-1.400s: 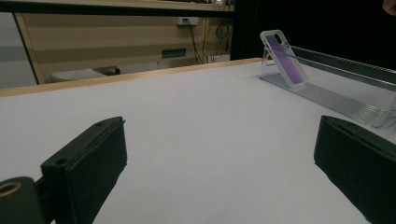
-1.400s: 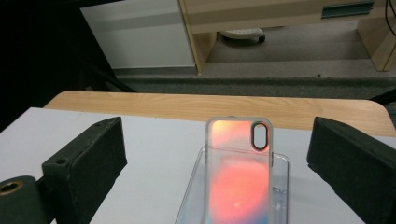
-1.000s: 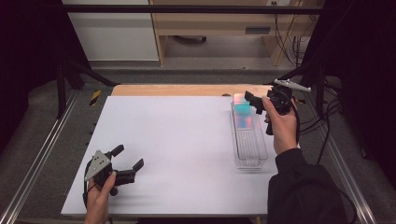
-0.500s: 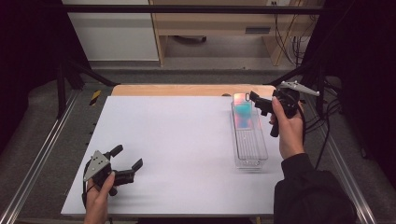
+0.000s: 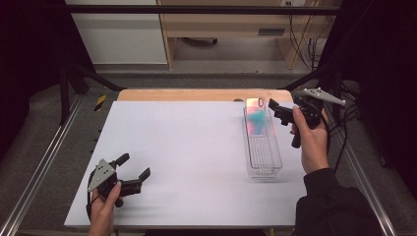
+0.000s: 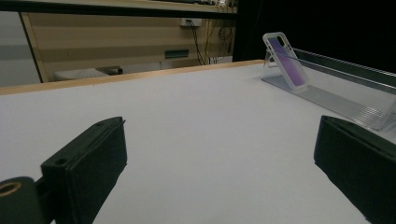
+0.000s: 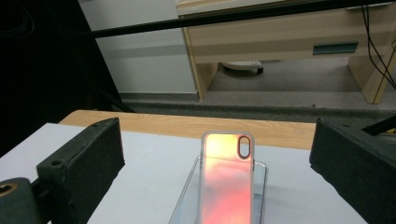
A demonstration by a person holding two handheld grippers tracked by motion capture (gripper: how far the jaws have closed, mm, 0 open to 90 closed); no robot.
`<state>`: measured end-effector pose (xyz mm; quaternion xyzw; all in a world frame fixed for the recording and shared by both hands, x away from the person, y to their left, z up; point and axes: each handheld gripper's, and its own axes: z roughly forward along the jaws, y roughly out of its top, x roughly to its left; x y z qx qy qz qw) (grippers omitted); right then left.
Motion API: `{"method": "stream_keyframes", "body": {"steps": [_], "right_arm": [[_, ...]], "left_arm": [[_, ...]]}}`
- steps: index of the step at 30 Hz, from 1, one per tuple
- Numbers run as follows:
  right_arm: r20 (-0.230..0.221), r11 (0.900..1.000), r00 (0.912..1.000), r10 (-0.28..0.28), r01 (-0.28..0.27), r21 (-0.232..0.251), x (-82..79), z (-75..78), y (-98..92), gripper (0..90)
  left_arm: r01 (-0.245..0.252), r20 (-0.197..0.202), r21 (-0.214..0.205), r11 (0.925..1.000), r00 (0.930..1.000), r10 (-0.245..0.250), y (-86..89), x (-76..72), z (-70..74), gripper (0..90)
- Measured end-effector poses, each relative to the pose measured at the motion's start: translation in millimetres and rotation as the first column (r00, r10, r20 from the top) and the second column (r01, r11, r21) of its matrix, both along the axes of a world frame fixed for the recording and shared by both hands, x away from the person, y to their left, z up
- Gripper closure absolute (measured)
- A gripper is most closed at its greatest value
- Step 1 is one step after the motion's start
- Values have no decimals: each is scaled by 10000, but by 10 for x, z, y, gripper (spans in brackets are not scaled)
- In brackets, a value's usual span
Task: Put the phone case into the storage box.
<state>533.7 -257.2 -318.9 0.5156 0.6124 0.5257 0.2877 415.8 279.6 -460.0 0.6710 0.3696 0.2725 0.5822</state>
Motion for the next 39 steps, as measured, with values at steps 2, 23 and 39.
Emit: {"method": "stream_keyframes", "body": {"steps": [2, 23, 39], "right_arm": [[32, 10000, 10000, -48, 49, -73, -25, 5, -20, 34], [132, 9987, 9994, -332, 337, -389, -310, -57, -307, 29], [237, 9965, 9985, -501, 516, -651, -470, -101, -415, 30]], "left_arm": [[-2, 1, -1, 10000, 10000, 2, -1, 0, 0, 21], [-93, -33, -64, 9999, 10000, 92, 25, -51, 13, 21], [-206, -40, -19, 9998, 9998, 206, 70, -125, 31, 21]]}}
